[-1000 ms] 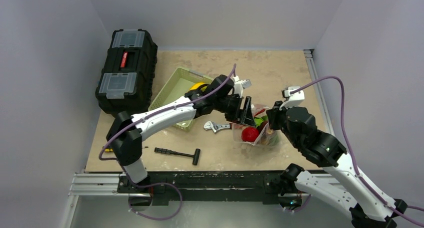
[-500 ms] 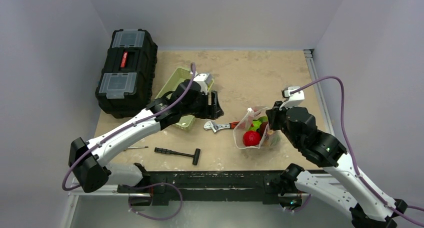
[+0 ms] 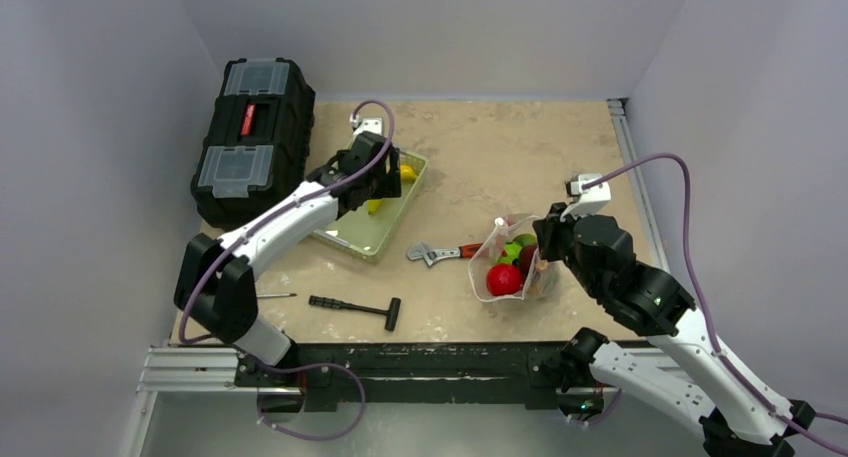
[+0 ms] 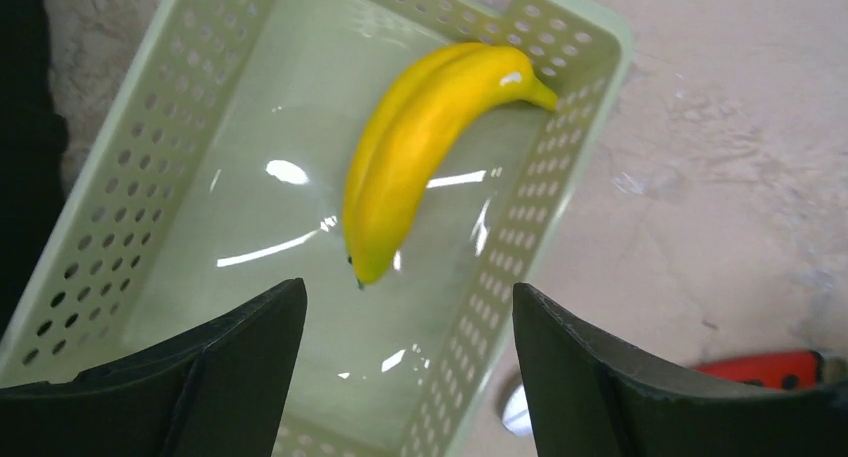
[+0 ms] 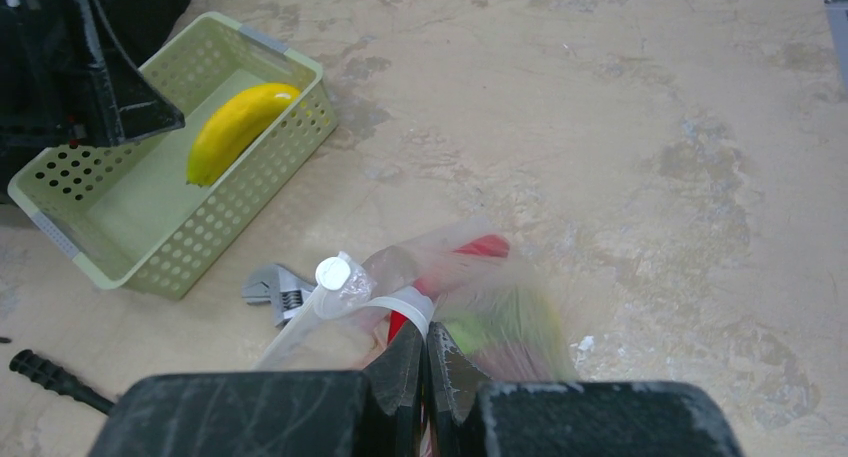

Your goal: Place the food in the zip-top bag and seal the zipper

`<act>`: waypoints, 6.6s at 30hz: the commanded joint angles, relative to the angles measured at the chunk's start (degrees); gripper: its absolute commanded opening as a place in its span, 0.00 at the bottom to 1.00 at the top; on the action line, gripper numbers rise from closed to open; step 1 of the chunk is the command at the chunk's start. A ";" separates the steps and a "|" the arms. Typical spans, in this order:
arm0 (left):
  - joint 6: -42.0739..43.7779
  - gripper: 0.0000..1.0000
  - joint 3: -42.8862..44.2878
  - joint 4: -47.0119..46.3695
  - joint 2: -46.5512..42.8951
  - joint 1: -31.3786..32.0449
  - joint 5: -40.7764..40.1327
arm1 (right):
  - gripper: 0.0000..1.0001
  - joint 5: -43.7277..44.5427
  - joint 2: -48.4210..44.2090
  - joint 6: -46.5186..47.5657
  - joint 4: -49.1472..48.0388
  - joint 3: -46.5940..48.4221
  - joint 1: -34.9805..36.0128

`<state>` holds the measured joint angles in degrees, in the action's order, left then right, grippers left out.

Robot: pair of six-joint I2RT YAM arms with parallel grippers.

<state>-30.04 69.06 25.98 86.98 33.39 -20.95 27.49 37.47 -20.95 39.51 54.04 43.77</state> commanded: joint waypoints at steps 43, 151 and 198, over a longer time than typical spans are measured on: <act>7.20 0.00 6.89 12.58 -3.81 -3.36 9.56 | 0.00 0.73 0.80 0.04 -1.83 1.75 0.15; -18.39 0.62 -1.39 1.04 -7.87 27.78 19.05 | 0.00 -5.06 0.94 -6.74 -5.85 0.64 0.18; 3.46 0.00 1.41 10.22 -14.35 26.48 26.99 | 0.41 -39.61 10.94 -1.73 -7.89 3.53 0.18</act>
<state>-31.79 71.42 39.09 75.55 60.75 5.80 -17.08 48.40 -20.82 33.12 56.60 43.92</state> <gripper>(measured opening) 0.006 0.416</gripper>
